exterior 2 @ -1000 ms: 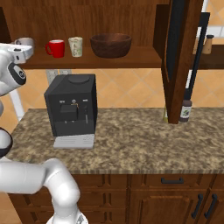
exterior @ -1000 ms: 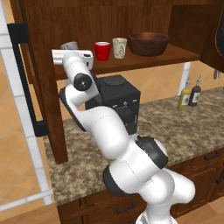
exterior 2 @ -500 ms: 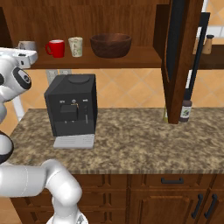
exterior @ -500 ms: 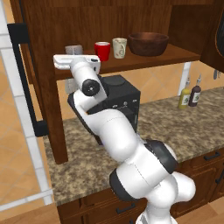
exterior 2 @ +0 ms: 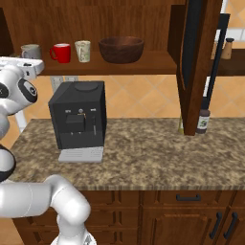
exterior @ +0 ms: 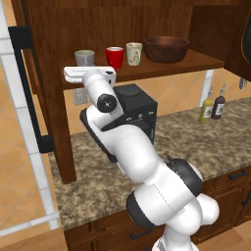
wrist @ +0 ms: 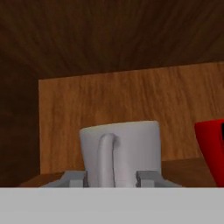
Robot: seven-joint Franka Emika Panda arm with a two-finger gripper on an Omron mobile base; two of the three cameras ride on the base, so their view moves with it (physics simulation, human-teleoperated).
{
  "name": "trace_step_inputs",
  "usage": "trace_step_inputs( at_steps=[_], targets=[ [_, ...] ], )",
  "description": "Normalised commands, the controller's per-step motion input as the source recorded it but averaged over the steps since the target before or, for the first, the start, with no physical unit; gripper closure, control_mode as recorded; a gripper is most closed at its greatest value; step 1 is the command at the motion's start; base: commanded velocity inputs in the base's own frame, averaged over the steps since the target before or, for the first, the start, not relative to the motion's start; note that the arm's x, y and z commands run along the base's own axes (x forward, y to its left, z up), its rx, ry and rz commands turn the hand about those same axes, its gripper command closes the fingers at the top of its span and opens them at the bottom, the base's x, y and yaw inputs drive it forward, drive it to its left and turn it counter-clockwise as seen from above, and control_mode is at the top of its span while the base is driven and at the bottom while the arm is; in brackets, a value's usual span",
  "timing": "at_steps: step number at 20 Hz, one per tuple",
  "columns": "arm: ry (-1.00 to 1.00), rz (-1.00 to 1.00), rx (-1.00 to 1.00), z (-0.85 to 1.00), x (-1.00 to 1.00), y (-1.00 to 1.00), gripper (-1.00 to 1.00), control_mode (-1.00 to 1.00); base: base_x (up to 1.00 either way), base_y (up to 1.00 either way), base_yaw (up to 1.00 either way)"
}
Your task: Gather all objects into one cabinet and sort the glasses and bowls to opposite sides.
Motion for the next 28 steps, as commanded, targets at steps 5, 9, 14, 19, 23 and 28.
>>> trace_step_inputs(
  at_steps=[5, 9, 14, 19, 23, 28],
  targets=[
    [-0.03, 0.00, 0.00, 0.12, -0.17, 0.07, -1.00, -1.00, 0.00, 0.00, 0.00],
    [-0.09, 0.00, 0.00, 0.19, -0.71, 0.06, -1.00, -1.00, 0.00, 0.00, 0.00],
    [0.08, 0.00, 0.00, 0.05, -0.95, -0.07, -1.00, -1.00, 0.00, 0.00, 0.00],
    [0.47, 0.00, 0.00, 0.25, -0.75, -0.07, -1.00, -1.00, 0.00, 0.00, 0.00],
    [0.62, 0.00, 0.00, 0.22, -0.50, 0.00, -1.00, -1.00, 0.00, 0.00, 0.00],
    [0.29, 0.00, -0.12, -0.11, -0.75, -0.29, -1.00, -1.00, 0.00, 0.00, 0.00]
  ],
)
